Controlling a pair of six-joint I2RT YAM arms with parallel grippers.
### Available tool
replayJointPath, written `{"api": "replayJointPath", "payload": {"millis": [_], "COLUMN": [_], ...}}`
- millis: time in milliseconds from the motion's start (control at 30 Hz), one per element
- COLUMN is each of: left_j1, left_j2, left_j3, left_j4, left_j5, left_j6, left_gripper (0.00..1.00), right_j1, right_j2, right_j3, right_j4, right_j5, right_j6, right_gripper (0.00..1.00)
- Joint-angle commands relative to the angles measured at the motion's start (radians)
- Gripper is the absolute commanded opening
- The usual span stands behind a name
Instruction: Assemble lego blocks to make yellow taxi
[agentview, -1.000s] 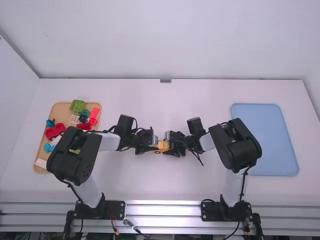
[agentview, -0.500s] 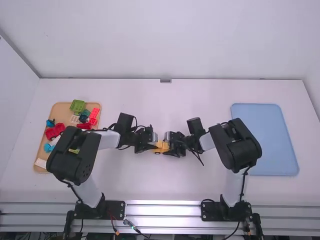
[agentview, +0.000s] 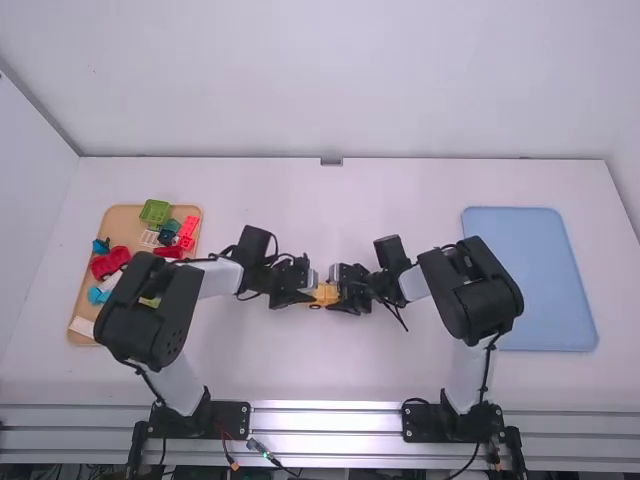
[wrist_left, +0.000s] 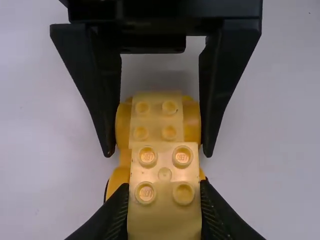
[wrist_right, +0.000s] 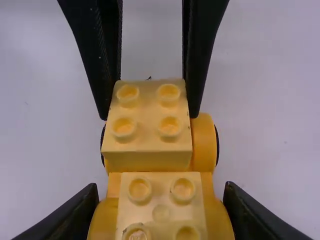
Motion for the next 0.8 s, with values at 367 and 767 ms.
{"api": "replayJointPath", "payload": {"millis": [367,767], "left_j1": [-0.013,-0.012], "left_j2": [0.039,0.039], "left_j3": [0.006,0.006], "left_j4": [0.019,0.019], "left_j5": [-0.002,-0.018], "left_j6": [0.004,0.004], "left_gripper": [0.22,0.3], "right_j1": [0.003,0.003], "right_j2": [0.015,0.015], "right_j3": [0.006,0.006], "right_j4": [-0.012,-0.012], "right_j5": [0.005,0.001], "right_j6": [-0.016,-0.017], "right_gripper": [0.53,0.53]}}
